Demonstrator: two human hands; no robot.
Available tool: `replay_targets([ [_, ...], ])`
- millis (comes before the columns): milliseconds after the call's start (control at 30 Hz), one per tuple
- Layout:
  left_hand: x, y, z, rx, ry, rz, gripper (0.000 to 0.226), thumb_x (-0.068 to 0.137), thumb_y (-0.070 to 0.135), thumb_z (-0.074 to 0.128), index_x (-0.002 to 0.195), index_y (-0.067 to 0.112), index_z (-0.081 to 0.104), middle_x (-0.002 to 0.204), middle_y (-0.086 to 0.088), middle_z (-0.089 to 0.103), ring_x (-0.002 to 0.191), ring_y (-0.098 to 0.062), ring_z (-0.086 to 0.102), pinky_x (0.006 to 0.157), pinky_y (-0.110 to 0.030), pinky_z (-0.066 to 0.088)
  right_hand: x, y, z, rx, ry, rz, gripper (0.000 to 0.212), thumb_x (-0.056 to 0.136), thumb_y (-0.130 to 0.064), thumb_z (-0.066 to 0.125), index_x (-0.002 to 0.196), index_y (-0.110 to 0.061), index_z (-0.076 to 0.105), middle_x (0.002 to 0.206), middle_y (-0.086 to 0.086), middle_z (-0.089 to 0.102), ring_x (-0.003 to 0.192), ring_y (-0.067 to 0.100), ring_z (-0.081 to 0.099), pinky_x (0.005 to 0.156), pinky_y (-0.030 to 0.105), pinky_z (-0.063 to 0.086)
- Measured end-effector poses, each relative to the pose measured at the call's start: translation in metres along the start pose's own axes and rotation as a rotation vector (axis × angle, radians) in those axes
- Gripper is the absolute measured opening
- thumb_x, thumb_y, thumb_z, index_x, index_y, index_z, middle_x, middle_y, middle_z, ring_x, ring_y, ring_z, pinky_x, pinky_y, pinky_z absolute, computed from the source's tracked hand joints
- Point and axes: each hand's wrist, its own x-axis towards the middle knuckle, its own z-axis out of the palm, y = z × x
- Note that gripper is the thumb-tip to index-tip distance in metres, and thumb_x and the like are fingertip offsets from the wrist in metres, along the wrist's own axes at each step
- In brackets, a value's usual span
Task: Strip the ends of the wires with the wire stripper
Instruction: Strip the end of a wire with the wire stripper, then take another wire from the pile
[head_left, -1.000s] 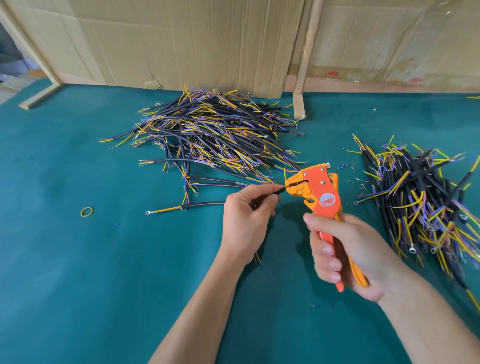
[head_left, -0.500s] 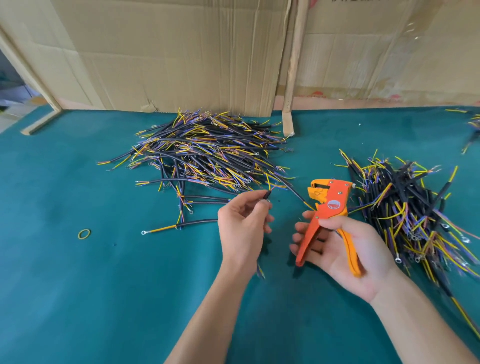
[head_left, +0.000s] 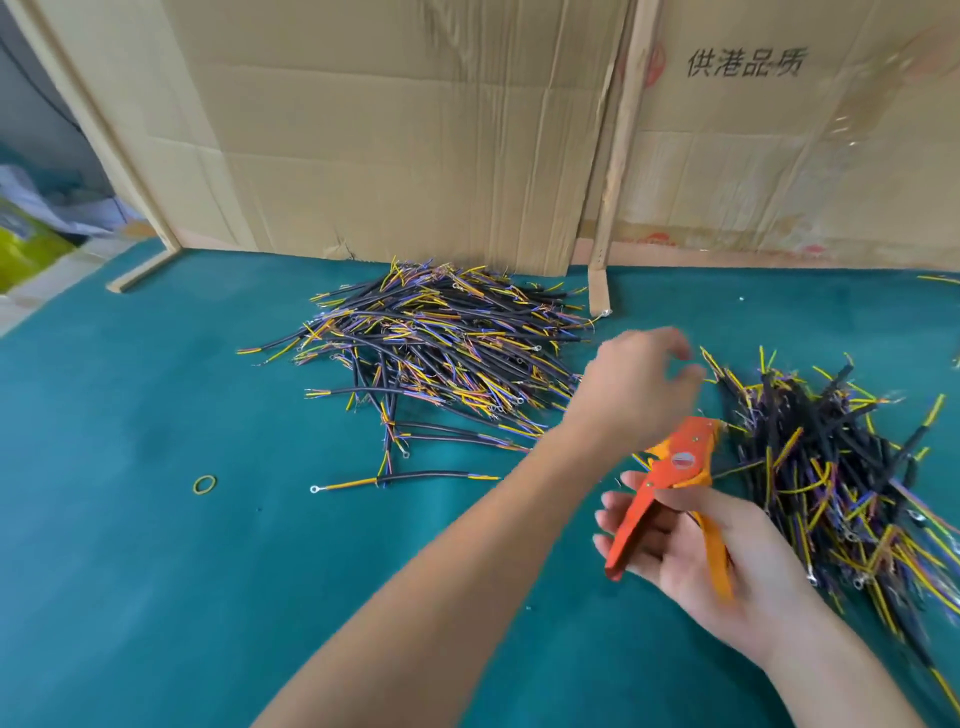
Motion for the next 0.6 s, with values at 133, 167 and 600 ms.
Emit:
replay_targets([
  [133, -0.032, -0.098, -0.072, 0.298, 0.204, -0.154, 0.029, 0.087, 0.003, 0.058, 0.112, 0.009, 0.072, 0.109, -0.016, 0.069, 0.108, -0.034, 0.060, 0.095, -0.036, 0.044, 0.002, 0.000, 0.000, 0.008, 0.014, 0.011, 0.044, 0.080, -0.007, 0.058, 0.123, 0.004, 0.060, 0.104, 0.034, 0.068, 0.087, 0.046, 0.072, 0.072, 0.055, 0.061],
  [167, -0.041, -0.121, -0.088, 0.372, 0.238, -0.212, 0.032, 0.086, 0.000, 0.057, 0.114, 0.009, 0.071, 0.111, -0.017, 0.068, 0.109, -0.035, 0.059, 0.095, -0.036, 0.042, 0.003, 0.001, 0.001, 0.011, 0.012, 0.013, 0.044, 0.081, -0.007, 0.058, 0.123, 0.003, 0.060, 0.105, 0.034, 0.068, 0.087, 0.046, 0.072, 0.073, 0.055, 0.061],
  [600, -0.045, -0.136, -0.132, 0.387, 0.365, 0.051, 0.010, 0.088, 0.010, 0.075, 0.095, 0.014, 0.081, 0.090, -0.002, 0.076, 0.085, -0.023, 0.070, 0.081, -0.033, 0.053, 0.005, -0.004, 0.003, 0.025, -0.007, 0.030, 0.046, 0.080, -0.009, 0.061, 0.124, 0.004, 0.061, 0.103, 0.032, 0.068, 0.085, 0.044, 0.071, 0.073, 0.053, 0.061],
])
